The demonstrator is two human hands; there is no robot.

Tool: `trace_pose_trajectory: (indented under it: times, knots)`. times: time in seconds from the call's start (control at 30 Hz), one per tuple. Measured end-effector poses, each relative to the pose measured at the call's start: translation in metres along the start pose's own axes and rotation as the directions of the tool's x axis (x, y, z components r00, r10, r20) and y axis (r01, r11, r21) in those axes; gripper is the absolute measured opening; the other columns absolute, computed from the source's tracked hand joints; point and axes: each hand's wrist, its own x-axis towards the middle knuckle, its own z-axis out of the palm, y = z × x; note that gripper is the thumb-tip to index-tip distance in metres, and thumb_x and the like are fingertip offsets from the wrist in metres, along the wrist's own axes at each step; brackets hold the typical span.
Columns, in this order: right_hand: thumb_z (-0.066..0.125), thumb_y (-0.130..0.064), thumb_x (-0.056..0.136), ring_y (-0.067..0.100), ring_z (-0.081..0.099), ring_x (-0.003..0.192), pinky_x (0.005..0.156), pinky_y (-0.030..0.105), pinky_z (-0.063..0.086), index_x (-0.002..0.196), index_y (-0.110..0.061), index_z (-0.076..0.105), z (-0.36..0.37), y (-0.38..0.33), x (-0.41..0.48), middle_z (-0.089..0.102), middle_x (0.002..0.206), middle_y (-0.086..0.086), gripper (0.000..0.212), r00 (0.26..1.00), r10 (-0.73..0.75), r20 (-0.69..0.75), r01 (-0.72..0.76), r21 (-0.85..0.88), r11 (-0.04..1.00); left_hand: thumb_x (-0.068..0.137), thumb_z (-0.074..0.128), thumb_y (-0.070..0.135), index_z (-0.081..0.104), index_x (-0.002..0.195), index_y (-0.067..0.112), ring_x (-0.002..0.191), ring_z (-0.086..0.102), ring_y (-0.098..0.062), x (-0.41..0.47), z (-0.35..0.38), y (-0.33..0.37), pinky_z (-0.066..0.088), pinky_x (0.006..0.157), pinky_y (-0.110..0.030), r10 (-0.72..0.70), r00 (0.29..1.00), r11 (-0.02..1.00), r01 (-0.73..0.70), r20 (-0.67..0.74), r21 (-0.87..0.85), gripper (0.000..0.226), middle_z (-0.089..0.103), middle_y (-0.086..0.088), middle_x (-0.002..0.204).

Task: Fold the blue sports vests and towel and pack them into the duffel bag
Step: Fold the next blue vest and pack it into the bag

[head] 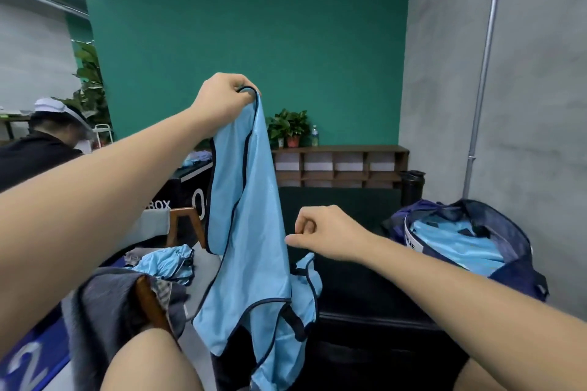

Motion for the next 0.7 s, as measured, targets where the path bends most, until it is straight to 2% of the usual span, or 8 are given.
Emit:
trace_pose_trajectory:
  times: [0.07, 0.13, 0.23, 0.27, 0.33, 0.43, 0.5, 0.7]
  knots:
    - [0.076, -0.075, 0.073, 0.009, 0.070, 0.075, 0.073, 0.039, 0.063, 0.091, -0.031, 0.065, 0.034, 0.003, -0.001, 0.072, 0.085, -0.011, 0.048, 0.999, 0.037, 0.005, -0.038, 0.033, 0.999, 0.096, 0.062, 0.021, 0.081, 0.099, 0.025, 0.078, 0.061, -0.013, 0.002, 0.000, -0.003, 0.047, 0.066, -0.026, -0.010, 1.000, 1.000, 0.010, -0.005, -0.023, 0.019, 0.078, 0.004, 0.098]
    - [0.075, -0.074, 0.072, 0.011, 0.070, 0.079, 0.074, 0.040, 0.062, 0.098, -0.030, 0.066, 0.060, 0.006, 0.001, 0.070, 0.092, -0.011, 0.052, 0.999, 0.038, 0.004, -0.038, 0.080, 0.996, 0.097, 0.062, 0.022, 0.081, 0.098, 0.026, 0.065, 0.056, -0.006, 0.004, 0.002, -0.004, 0.044, 0.057, -0.023, -0.021, 1.000, 0.999, 0.021, -0.009, -0.039, 0.019, 0.077, 0.005, 0.093]
    - [0.070, -0.048, 0.092, 0.005, 0.068, 0.080, 0.077, 0.034, 0.061, 0.104, -0.024, 0.074, 0.081, 0.007, 0.012, 0.073, 0.096, -0.009, 0.027, 1.000, 0.029, -0.012, -0.024, 0.260, 0.965, 0.098, 0.060, 0.021, 0.079, 0.096, 0.026, 0.045, 0.045, 0.001, 0.004, 0.005, -0.006, 0.035, 0.044, -0.018, -0.042, 0.999, 0.997, 0.042, -0.001, -0.057, 0.020, 0.070, 0.009, 0.078]
    - [0.066, -0.040, 0.097, 0.006, 0.066, 0.075, 0.072, 0.033, 0.058, 0.099, -0.020, 0.075, 0.081, 0.007, 0.018, 0.074, 0.091, -0.006, 0.021, 0.999, 0.049, -0.023, -0.040, 0.303, 0.952, 0.098, 0.059, 0.021, 0.079, 0.095, 0.026, 0.049, 0.048, 0.000, 0.003, 0.005, -0.008, 0.038, 0.047, -0.019, -0.052, 0.999, 0.997, 0.052, 0.003, -0.059, 0.020, 0.069, 0.009, 0.078]
    - [0.063, -0.034, 0.099, 0.012, 0.063, 0.071, 0.066, 0.034, 0.051, 0.091, -0.014, 0.072, 0.075, 0.007, 0.031, 0.073, 0.086, 0.001, 0.024, 0.994, 0.089, -0.064, -0.061, 0.350, 0.935, 0.096, 0.058, 0.022, 0.079, 0.097, 0.025, 0.076, 0.063, -0.011, 0.001, 0.005, -0.017, 0.048, 0.059, -0.024, -0.086, 0.996, 0.995, 0.086, -0.002, -0.055, 0.021, 0.074, 0.006, 0.092]
    - [0.065, -0.027, 0.099, 0.016, 0.050, 0.068, 0.063, 0.034, 0.036, 0.082, -0.003, 0.061, 0.049, 0.009, 0.044, 0.058, 0.075, 0.003, 0.030, 0.985, 0.126, -0.119, -0.061, 0.444, 0.894, 0.094, 0.061, 0.023, 0.078, 0.104, 0.022, 0.099, 0.067, -0.020, -0.006, 0.008, -0.038, 0.056, 0.075, -0.030, -0.180, 0.984, 0.982, 0.181, 0.016, -0.046, 0.019, 0.074, 0.001, 0.110]
    - [0.064, -0.023, 0.098, 0.017, 0.046, 0.069, 0.065, 0.034, 0.031, 0.077, -0.005, 0.058, 0.029, 0.011, 0.051, 0.053, 0.074, 0.005, 0.028, 0.979, 0.158, -0.131, -0.072, 0.500, 0.863, 0.093, 0.068, 0.021, 0.075, 0.109, 0.021, 0.104, 0.065, -0.018, -0.016, 0.015, -0.052, 0.054, 0.085, -0.031, -0.213, 0.975, 0.977, 0.214, 0.069, -0.006, 0.017, 0.072, 0.003, 0.112]
    - [0.059, -0.032, 0.089, 0.021, 0.051, 0.075, 0.070, 0.038, 0.039, 0.090, 0.002, 0.064, -0.012, 0.017, 0.077, 0.058, 0.083, 0.010, 0.034, 0.968, 0.223, -0.116, -0.120, 0.566, 0.815, 0.088, 0.081, 0.021, 0.072, 0.106, 0.025, 0.101, 0.070, -0.013, -0.065, 0.049, -0.074, 0.051, 0.077, -0.025, -0.266, 0.936, 0.959, 0.282, 0.229, -0.038, 0.022, 0.075, 0.006, 0.104]
